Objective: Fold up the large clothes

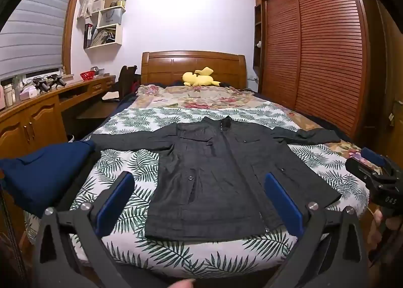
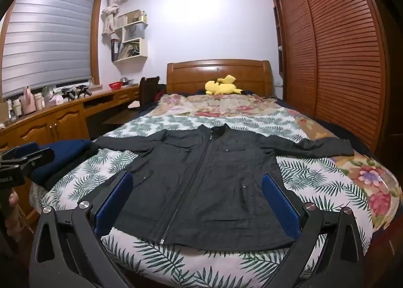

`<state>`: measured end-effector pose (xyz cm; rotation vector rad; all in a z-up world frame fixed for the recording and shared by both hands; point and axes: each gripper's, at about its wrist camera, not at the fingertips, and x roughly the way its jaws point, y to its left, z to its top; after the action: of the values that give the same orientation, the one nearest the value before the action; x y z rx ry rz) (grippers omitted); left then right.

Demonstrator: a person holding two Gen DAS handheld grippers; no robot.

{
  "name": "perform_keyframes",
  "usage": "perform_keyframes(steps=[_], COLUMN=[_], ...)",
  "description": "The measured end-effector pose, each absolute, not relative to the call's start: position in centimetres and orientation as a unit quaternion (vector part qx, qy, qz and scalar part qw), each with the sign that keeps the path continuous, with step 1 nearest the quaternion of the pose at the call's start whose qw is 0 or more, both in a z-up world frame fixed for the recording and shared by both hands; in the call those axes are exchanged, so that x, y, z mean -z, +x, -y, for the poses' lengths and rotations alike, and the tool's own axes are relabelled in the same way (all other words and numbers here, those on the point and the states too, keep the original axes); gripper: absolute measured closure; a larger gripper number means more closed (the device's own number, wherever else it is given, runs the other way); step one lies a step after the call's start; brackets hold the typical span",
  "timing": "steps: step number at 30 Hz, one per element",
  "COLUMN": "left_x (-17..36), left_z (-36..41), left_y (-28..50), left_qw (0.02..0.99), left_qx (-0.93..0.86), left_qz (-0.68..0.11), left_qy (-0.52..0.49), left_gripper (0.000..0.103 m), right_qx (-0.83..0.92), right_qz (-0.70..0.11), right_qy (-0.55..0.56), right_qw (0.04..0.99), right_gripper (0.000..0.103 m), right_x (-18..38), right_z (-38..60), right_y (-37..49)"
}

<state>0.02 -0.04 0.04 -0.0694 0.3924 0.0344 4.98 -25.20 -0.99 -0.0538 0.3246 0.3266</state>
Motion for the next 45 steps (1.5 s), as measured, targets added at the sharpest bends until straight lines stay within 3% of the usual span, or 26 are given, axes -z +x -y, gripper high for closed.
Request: perform_keyframes(steps=[45], left_x=[-0.9], left_z=[1.7], left_y=[-0.8], left_qw=[0.984], left_qx=[-0.025], left_qz=[-0.176], left_qy=[-0.02], left_gripper=[0.0], right_qx=[-0.157], right_qz=[-0.156], right_qy=[-0.024], right_qw=[0.975], right_gripper=[0.0], right_x=[0.9], right_z=[25.0], right_y=[4.6])
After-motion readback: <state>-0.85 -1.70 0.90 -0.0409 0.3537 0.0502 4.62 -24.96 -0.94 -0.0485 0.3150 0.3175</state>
